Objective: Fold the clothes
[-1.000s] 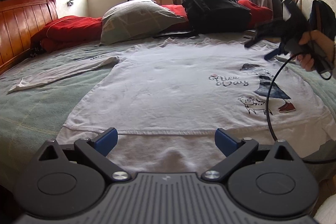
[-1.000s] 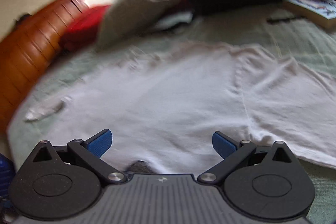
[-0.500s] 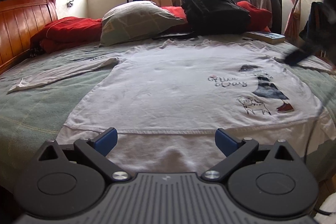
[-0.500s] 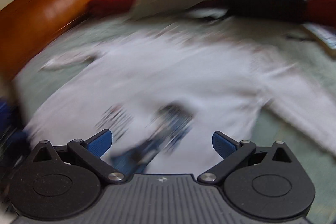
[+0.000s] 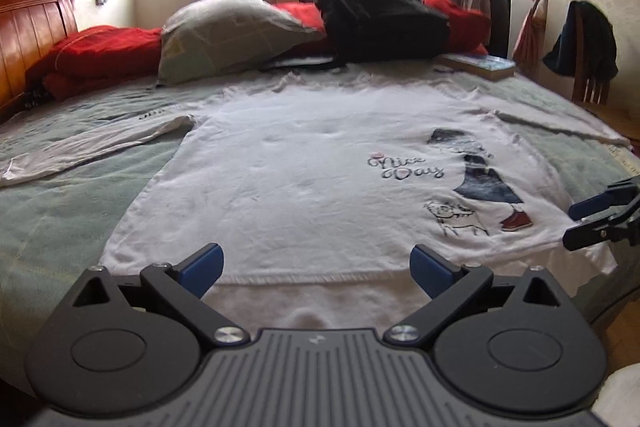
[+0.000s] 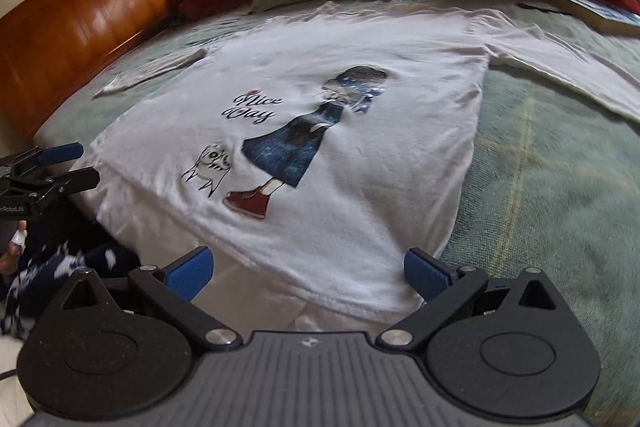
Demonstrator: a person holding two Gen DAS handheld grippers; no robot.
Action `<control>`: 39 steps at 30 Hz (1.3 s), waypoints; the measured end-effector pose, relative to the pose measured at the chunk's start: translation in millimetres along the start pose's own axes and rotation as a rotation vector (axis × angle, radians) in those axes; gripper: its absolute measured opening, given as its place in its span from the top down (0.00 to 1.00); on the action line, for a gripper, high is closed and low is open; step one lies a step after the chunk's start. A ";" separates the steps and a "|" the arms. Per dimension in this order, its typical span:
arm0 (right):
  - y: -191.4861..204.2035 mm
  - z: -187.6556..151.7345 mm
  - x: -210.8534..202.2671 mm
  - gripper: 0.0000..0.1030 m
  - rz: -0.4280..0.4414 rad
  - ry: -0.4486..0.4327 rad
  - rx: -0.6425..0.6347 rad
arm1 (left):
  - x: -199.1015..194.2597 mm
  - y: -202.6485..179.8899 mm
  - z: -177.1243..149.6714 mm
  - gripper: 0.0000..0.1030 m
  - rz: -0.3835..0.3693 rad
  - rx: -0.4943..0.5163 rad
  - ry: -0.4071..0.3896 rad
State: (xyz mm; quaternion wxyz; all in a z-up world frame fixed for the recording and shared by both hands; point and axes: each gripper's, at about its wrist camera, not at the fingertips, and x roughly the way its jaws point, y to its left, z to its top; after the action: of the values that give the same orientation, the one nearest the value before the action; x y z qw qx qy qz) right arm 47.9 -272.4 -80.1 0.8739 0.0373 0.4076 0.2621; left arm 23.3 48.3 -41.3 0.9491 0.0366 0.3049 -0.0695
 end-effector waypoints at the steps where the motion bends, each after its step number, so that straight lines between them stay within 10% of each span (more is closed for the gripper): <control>1: 0.2 -0.1 0.9 0.00 -0.007 -0.003 0.013 | 4.2 1.6 3.4 0.03 -0.001 0.010 0.006; 14: 30.7 -4.9 20.3 0.00 -0.180 0.029 -0.121 | 30.2 26.1 -17.9 0.03 0.010 0.006 0.105; 31: 33.2 -4.4 13.8 0.00 -0.177 0.017 -0.131 | 46.0 17.2 -5.6 0.01 0.029 0.049 0.118; 39: 22.5 53.4 -2.1 0.00 -0.130 -0.054 -0.062 | 29.4 29.3 5.4 0.01 0.056 0.023 0.067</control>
State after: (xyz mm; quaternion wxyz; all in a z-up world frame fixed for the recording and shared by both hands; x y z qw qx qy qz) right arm 76.3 -246.1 -36.8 0.9004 -0.0091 0.3774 0.2162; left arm 54.7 73.4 -53.3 0.9395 0.0583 0.3345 -0.0453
